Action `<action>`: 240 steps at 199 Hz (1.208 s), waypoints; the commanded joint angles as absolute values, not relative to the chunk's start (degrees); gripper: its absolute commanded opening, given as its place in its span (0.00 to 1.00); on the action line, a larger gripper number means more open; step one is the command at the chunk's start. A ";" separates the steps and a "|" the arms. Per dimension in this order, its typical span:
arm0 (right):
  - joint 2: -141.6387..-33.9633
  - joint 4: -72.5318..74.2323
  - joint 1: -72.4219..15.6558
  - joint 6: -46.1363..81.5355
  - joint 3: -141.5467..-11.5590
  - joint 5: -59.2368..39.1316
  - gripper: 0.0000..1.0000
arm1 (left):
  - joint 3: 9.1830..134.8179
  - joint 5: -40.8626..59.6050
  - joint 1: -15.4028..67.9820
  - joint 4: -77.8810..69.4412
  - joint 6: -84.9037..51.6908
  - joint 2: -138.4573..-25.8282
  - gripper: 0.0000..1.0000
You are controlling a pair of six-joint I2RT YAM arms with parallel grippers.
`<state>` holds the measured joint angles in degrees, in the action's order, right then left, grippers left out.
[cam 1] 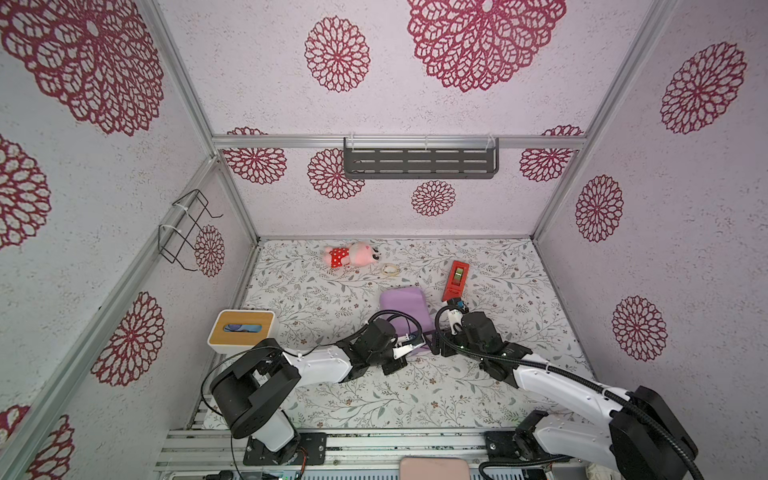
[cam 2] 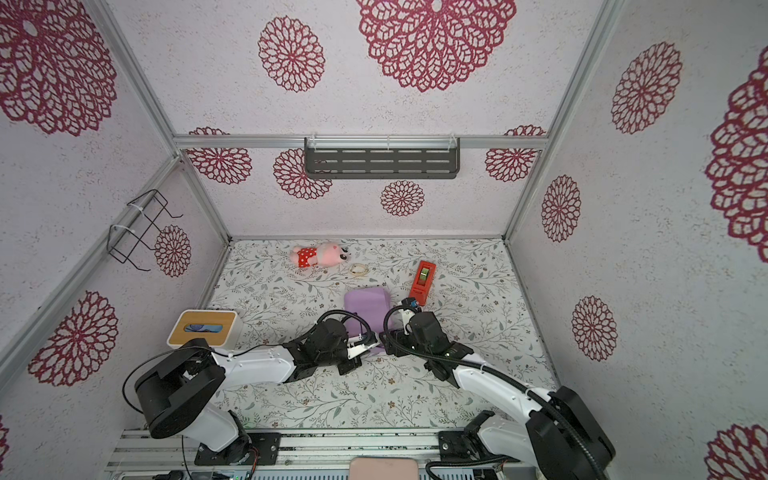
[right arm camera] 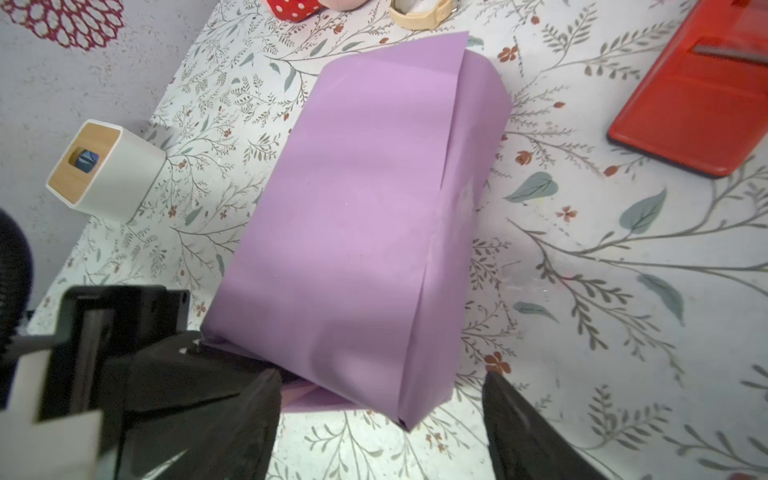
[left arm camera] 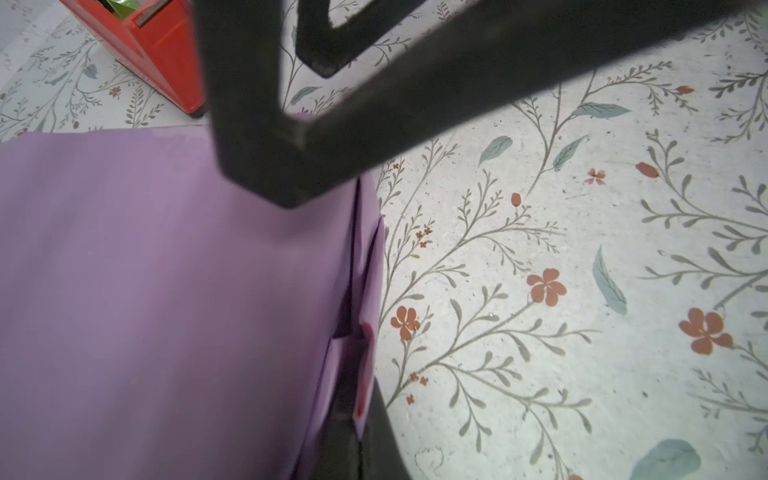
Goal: Wrap the gift box in paper
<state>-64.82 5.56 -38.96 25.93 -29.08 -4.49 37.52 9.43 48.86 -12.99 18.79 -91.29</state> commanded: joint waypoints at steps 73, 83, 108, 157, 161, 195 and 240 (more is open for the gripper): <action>-71.94 26.81 -46.13 14.66 -17.06 2.34 0.88 | 37.09 10.20 48.76 -14.96 19.55 -89.12 0.00; -74.28 30.48 -46.14 13.53 -16.44 3.02 0.88 | 37.04 10.22 48.73 -14.88 19.60 -89.12 0.00; -79.67 37.73 -46.14 9.48 -16.42 3.65 0.86 | 37.01 10.39 48.69 -14.67 19.66 -89.21 0.00; -87.46 50.28 -46.07 4.48 -15.81 3.64 0.80 | 37.00 10.37 48.69 -14.07 20.29 -89.92 0.00; -88.20 51.19 -46.06 4.33 -15.74 3.69 0.79 | 37.00 10.37 48.69 -14.06 20.45 -90.03 0.00; -92.37 57.90 -46.03 4.06 -15.56 3.33 0.76 | 37.44 10.81 48.70 -13.34 20.57 -90.44 0.04; -94.95 63.19 -45.95 5.08 -14.51 4.04 0.71 | 37.53 11.41 48.78 -13.18 20.59 -90.10 0.13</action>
